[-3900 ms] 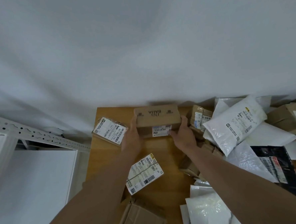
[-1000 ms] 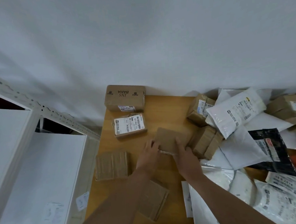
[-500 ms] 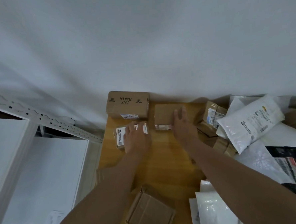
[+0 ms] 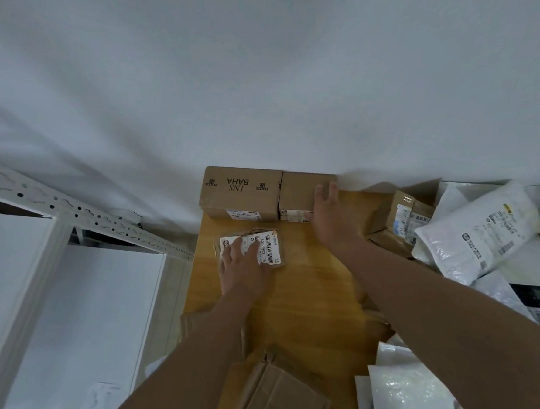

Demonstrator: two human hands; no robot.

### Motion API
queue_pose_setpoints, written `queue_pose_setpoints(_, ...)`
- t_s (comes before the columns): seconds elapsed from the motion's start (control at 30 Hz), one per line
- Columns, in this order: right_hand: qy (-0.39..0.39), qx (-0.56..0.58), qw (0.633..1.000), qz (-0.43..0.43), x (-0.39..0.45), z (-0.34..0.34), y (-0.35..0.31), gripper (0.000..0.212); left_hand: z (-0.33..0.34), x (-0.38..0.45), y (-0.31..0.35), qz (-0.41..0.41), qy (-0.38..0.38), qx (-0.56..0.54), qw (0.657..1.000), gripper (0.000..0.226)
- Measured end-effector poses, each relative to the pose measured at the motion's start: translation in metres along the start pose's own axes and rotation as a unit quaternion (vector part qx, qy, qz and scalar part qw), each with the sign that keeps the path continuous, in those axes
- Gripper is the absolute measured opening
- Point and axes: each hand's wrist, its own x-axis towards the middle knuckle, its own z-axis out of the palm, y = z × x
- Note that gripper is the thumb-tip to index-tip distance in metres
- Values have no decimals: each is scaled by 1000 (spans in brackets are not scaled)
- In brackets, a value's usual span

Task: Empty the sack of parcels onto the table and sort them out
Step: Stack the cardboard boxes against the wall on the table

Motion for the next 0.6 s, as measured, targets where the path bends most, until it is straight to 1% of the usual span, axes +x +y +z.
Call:
queue_pose_setpoints(0.07,-1,30,999,11,-2,-1,-2,76,-2,0,0,-2,27,-13,1000,60)
queue_pose_setpoints(0.1,5,46,999,15,-8,-4,-3,78,-3,-2,-2,-14,56,-26,998,61)
queue_pose_setpoints(0.13,27,59,998,9,-17,-7,-5,76,-5,-2,-4,-36,90,-49,994,62)
queue_pose_setpoints(0.17,63,73,995,-11,-28,-10,-8,70,-7,-2,-7,-66,112,-83,988,63)
queue_pose_setpoints(0.2,97,86,991,-43,-41,-11,-11,60,-8,0,-11,-99,116,-123,981,65)
queue_pose_setpoints(0.23,108,100,986,-84,-55,-11,-15,50,-9,2,-15,-126,104,-162,973,68)
queue_pose_setpoints(0.27,85,117,982,-117,-68,-6,-19,43,-9,3,-18,-142,82,-191,968,73)
queue_pose_setpoints(0.3,43,149,979,-134,-78,0,-25,39,-9,5,-20,-146,61,-207,965,77)
queue_pose_setpoints(0.33,-18,193,973,-122,-85,8,-30,40,-8,5,-22,-142,45,-213,966,81)
queue_pose_setpoints(0.37,-81,251,961,-88,-90,14,-34,42,-7,3,-22,-134,35,-213,967,84)
queue_pose_setpoints(0.4,-128,312,941,-36,-93,18,-37,44,-6,1,-22,-125,26,-209,969,86)
queue_pose_setpoints(0.43,-154,365,918,16,-94,22,-36,44,-6,-1,-20,-117,18,-203,972,85)
queue_pose_setpoints(0.47,-168,390,903,59,-96,23,-34,45,-5,-4,-18,-109,8,-195,975,82)
queue_pose_setpoints(0.5,-176,394,897,90,-98,24,-30,45,-3,-6,-16,-100,-2,-188,977,76)
queue_pose_setpoints(0.6,-174,350,912,130,-106,25,-10,49,4,-12,-6,-61,-38,-178,981,65)
